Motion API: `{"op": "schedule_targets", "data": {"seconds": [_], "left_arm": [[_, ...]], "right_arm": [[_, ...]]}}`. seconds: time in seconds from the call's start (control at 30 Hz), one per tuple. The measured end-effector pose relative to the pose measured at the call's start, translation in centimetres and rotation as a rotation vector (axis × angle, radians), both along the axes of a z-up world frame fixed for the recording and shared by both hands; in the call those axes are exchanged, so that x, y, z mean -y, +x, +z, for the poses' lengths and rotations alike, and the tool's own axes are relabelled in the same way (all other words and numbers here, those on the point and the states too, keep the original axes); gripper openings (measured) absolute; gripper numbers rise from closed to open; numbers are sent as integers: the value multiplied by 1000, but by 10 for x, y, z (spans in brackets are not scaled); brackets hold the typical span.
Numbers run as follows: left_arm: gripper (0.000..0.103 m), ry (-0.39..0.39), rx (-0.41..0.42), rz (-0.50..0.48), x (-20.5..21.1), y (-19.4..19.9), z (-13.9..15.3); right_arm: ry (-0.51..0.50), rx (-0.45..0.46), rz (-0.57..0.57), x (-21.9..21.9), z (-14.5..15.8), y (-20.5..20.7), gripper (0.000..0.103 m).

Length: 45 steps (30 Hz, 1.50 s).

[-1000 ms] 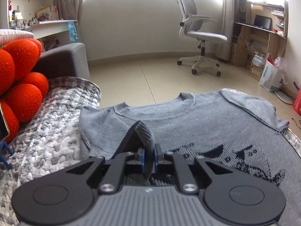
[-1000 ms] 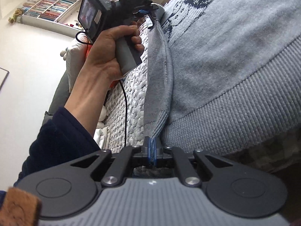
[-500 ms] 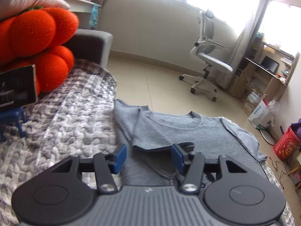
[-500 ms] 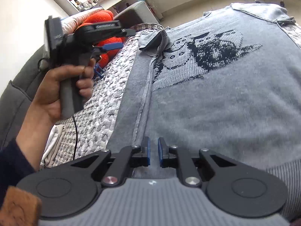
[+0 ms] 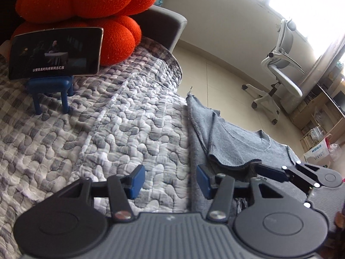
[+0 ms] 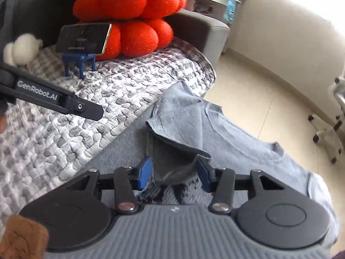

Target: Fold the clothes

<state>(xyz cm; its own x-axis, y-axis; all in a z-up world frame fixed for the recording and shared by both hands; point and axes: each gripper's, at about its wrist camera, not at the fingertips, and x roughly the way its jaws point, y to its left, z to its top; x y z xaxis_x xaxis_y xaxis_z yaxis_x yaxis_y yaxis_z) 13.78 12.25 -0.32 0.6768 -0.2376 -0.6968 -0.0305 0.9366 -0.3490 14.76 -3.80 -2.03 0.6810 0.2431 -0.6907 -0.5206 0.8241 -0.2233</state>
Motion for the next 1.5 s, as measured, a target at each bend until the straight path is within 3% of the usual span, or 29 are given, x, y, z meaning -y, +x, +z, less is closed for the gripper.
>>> {"op": "schedule_targets", "data": {"seconds": [0.07, 0.17, 0.23, 0.43, 0.67, 0.83, 0.87, 0.9, 1.03, 1.07, 1.1, 1.3, 1.5], "left_arm": [[53, 1, -12, 8, -3, 1, -2], [53, -2, -21, 12, -5, 3, -4], [53, -6, -23, 13, -5, 4, -5], [53, -54, -58, 10, -4, 8, -12], [53, -38, -64, 14, -1, 11, -14], [53, -29, -64, 12, 0, 12, -15], [53, -28, -62, 10, 1, 12, -14], [53, -28, -59, 8, 1, 13, -14], [53, -30, -49, -4, 4, 14, -13], [53, -26, -49, -8, 6, 15, -13], [53, -21, -50, -12, 7, 15, -13], [54, -4, -51, -21, 11, 16, -14], [54, 50, -65, -33, 17, 18, -17]], "right_arm": [[-57, 26, 29, -13, -11, 12, 46], [-41, 18, -33, -9, -13, 27, 7], [41, 10, -100, 8, -8, 31, 3], [225, -37, -307, 61, -7, 32, 2], [375, -90, -341, 90, -10, 32, 3], [453, -142, -327, 102, -9, 44, 26], [485, -161, -343, 107, -10, 49, 45], [518, -182, -367, 112, -12, 54, 52], [564, -218, -422, 117, -19, 67, 50], [557, -217, -422, 115, -20, 69, 31], [544, -203, -423, 113, -19, 69, 2], [486, -57, -436, 115, 1, 62, 3], [419, -53, -451, 117, -4, 72, 3]]}}
